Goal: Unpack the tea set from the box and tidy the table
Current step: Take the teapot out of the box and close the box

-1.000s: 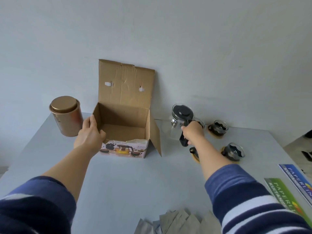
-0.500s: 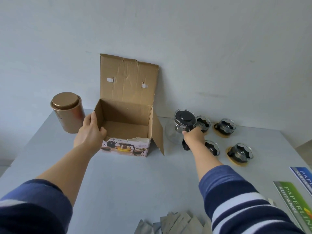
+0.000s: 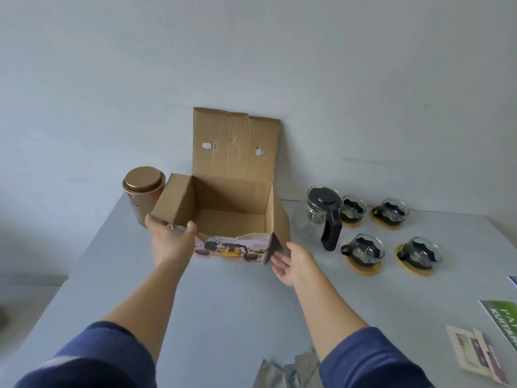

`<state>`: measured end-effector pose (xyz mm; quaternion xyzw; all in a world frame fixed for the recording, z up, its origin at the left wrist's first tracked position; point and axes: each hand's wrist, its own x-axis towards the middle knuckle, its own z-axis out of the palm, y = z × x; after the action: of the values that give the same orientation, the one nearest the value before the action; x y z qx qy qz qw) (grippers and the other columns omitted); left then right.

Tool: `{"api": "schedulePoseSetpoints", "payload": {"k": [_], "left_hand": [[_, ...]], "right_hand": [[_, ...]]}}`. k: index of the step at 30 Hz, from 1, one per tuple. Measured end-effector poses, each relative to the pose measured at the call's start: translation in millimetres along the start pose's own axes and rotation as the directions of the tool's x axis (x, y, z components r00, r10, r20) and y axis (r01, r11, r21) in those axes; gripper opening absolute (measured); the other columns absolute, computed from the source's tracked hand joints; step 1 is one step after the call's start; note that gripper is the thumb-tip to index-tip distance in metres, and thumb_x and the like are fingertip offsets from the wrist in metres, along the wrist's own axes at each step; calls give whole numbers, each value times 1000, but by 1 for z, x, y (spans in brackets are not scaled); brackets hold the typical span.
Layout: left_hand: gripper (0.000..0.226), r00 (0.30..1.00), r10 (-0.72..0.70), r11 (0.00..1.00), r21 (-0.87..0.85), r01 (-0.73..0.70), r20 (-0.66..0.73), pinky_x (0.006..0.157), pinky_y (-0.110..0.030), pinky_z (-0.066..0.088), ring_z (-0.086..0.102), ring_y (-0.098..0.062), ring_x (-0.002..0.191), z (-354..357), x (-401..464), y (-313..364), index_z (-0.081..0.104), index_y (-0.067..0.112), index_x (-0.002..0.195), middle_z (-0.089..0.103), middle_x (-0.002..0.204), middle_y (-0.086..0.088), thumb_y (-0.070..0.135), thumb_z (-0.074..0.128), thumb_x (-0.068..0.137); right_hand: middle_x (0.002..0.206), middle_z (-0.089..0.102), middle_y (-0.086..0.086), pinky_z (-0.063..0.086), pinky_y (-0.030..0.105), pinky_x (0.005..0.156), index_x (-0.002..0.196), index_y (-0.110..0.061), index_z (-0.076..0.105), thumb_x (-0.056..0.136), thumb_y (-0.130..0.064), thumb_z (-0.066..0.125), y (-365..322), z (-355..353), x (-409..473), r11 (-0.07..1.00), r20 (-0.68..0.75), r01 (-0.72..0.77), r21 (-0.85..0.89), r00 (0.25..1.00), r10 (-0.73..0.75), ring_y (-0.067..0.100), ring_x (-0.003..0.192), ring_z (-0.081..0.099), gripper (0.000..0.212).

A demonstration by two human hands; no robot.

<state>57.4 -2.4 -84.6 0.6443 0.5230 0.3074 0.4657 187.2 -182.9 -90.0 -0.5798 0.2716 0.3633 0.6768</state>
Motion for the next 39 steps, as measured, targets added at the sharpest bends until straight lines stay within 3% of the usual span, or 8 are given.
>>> {"api": "schedulePoseSetpoints", "payload": {"k": [5, 9, 17, 21, 24, 29, 34, 39], "left_hand": [[57, 947, 295, 931, 185, -315, 128, 72, -36, 45, 61, -31, 91, -21, -9, -1, 22, 33, 140, 47, 140, 0, 13, 49, 94], [39, 903, 330, 851, 327, -411, 275, 92, -41, 49, 49, -25, 129, -29, 1, -9, 40, 34, 140, 21, 159, 7, 27, 39, 101], [51, 895, 247, 861, 340, -378, 372, 107, -41, 39, 33, -27, 141, -37, 14, -10, 24, 34, 151, 7, 162, 2, 27, 36, 102], [55, 865, 232, 894, 254, -370, 445, 110, -38, 38, 33, -27, 139, -29, 13, -9, 22, 31, 152, 10, 161, -1, 32, 42, 100], [58, 867, 174, 922, 233, -310, 467, 108, -35, 37, 33, -28, 138, -23, 13, -6, 21, 28, 152, 13, 157, -6, 38, 43, 99], [59, 861, 161, 928, 224, -299, 483, 111, -37, 34, 28, -27, 142, -18, 20, -2, 20, 29, 152, 13, 157, -6, 39, 42, 99], [60, 855, 177, 929, 203, -308, 487, 114, -38, 31, 25, -26, 144, -11, 29, 1, 20, 27, 153, 12, 157, -6, 41, 42, 99], [61, 853, 182, 923, 215, -320, 489, 112, -41, 34, 32, -27, 140, -2, 40, 2, 18, 29, 153, 13, 157, -2, 43, 40, 98]], "right_hand": [[102, 64, 7, 44, 33, 73, 104, -8, 52, 97, -14, 47, -5, 2, -18, 997, 62, -58, 45, 997, 55, 23, 112, 61, 11], [122, 64, 6, 44, 34, 86, 82, -5, 53, 98, -7, 46, -7, 3, -25, 990, 90, -26, 135, 996, 14, 21, 122, 58, 17], [110, 63, 12, 55, 39, 84, 115, -7, 52, 94, -4, 51, -20, 19, -55, 878, 46, 402, 260, 903, -427, 25, 86, 66, 21], [83, 64, -9, 53, 30, 74, 84, -21, 57, 86, -10, 63, -16, 31, -72, 432, 126, 852, -294, 483, -866, 8, 76, 62, 13], [84, 68, -9, 49, 22, 62, 90, -20, 64, 85, -20, 67, -5, 41, -65, -24, 413, 856, -517, 225, -882, 8, 78, 63, 6], [97, 65, -10, 43, 25, 67, 88, -24, 67, 82, -32, 70, -2, 54, -41, -373, 679, 705, -603, 209, -704, 13, 94, 55, 11], [100, 67, -12, 42, 34, 85, 80, -29, 70, 77, -44, 72, -17, 67, -19, -325, 705, 692, -645, 375, -602, 12, 99, 56, 15], [135, 51, 6, 38, 33, 101, 130, -19, 51, 85, -37, 65, -84, 107, -13, 174, 384, 795, -582, 456, -803, 24, 126, 48, 50]]}}
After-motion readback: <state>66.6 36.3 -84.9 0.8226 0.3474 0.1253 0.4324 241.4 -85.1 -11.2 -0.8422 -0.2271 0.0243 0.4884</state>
